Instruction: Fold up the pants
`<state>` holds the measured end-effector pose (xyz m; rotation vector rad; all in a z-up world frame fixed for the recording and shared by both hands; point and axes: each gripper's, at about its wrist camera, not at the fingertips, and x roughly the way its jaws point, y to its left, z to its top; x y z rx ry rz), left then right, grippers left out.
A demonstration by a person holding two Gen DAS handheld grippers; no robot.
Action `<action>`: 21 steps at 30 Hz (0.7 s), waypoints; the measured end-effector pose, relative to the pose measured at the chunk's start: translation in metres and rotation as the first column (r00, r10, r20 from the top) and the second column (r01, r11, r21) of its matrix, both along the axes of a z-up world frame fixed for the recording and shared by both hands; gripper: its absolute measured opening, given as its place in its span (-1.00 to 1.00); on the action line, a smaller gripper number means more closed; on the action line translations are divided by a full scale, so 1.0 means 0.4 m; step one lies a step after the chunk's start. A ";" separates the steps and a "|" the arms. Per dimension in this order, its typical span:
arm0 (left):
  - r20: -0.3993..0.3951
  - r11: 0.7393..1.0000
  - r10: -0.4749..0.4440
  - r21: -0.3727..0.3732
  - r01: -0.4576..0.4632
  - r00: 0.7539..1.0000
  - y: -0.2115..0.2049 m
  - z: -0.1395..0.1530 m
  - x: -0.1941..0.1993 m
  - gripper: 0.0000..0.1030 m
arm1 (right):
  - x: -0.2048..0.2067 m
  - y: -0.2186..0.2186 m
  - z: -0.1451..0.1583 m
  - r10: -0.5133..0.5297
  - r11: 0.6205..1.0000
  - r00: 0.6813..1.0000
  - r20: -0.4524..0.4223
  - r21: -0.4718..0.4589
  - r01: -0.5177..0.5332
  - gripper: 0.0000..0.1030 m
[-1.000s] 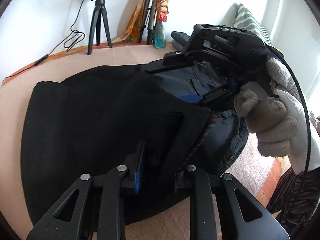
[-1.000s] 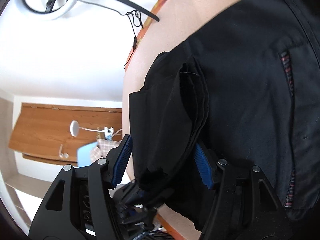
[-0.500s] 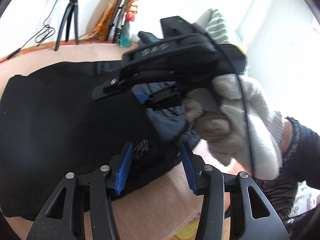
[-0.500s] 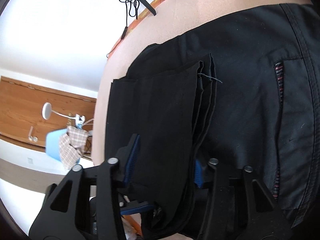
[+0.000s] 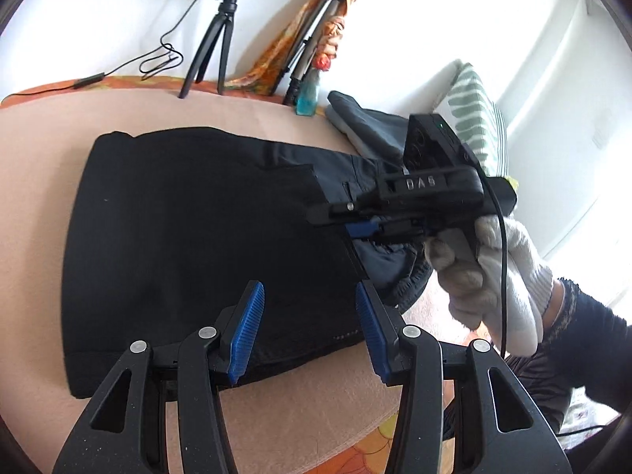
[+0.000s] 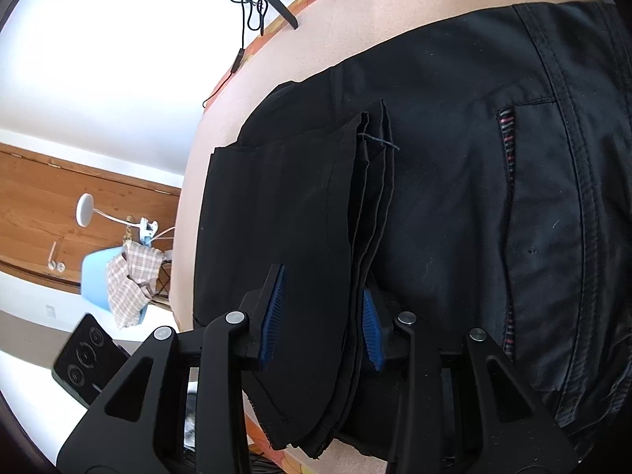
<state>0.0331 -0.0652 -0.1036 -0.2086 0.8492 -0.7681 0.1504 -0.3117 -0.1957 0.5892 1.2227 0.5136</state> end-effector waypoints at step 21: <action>0.116 0.966 -0.201 0.188 0.177 0.973 -0.151 -0.060 -0.025 -0.83 | 0.003 0.033 -0.005 0.016 1.000 1.000 -0.005 -0.015 -0.016 -0.24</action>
